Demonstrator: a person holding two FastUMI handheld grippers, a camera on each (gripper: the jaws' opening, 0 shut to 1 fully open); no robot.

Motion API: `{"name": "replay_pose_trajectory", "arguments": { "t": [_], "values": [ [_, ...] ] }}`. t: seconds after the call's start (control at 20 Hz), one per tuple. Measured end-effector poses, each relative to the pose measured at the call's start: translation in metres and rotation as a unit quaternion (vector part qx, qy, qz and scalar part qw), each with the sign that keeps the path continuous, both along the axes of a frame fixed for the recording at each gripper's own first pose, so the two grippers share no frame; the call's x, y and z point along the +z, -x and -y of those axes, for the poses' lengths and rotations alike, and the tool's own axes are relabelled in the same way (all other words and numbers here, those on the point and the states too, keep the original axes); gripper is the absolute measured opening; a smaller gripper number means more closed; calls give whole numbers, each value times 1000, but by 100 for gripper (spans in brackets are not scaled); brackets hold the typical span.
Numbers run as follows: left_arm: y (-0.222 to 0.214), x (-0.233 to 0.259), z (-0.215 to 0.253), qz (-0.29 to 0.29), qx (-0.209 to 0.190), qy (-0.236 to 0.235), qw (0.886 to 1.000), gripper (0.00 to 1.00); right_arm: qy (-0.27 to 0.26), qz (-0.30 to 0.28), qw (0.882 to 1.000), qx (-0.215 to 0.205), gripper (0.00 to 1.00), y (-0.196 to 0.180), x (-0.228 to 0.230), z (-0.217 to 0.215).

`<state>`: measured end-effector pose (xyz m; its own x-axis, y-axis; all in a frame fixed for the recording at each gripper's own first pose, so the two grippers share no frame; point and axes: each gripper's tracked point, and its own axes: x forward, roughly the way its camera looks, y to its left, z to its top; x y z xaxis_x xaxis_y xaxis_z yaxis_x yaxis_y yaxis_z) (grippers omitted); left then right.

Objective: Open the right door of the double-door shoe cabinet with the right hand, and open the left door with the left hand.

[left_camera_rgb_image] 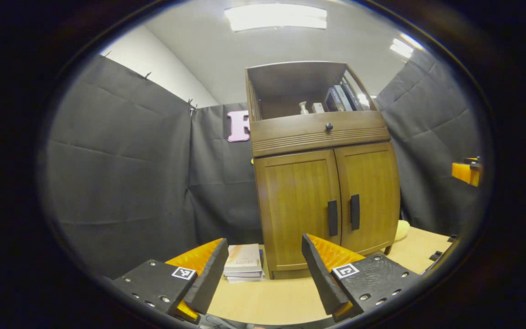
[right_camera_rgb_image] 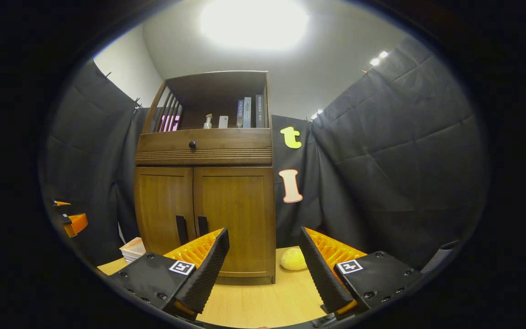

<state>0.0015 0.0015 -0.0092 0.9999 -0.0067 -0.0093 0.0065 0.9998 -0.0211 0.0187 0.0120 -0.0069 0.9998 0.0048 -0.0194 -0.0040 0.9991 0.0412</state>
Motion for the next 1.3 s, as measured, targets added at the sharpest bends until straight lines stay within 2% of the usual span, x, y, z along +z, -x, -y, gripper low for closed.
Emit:
{"name": "replay_pose_trajectory", "arguments": {
  "t": [0.05, 0.45, 1.05, 1.3],
  "values": [
    [1, 0, -1, 0, 2, -1, 1000, 94, -5, -1, 1000, 4, 97, -5, -1, -5],
    [18, 3, -24, 2, 27, -1, 1000, 94, -25, 7, 998, 53, 97, -50, -1, -50],
    [48, -2, -79, -17, 114, -15, 993, 94, -18, 2, 993, 116, 97, -121, -18, -119],
    [55, -4, -93, -22, 144, -21, 989, 94, -7, -2, 993, 121, 96, -150, -34, -136]
  ]
}}
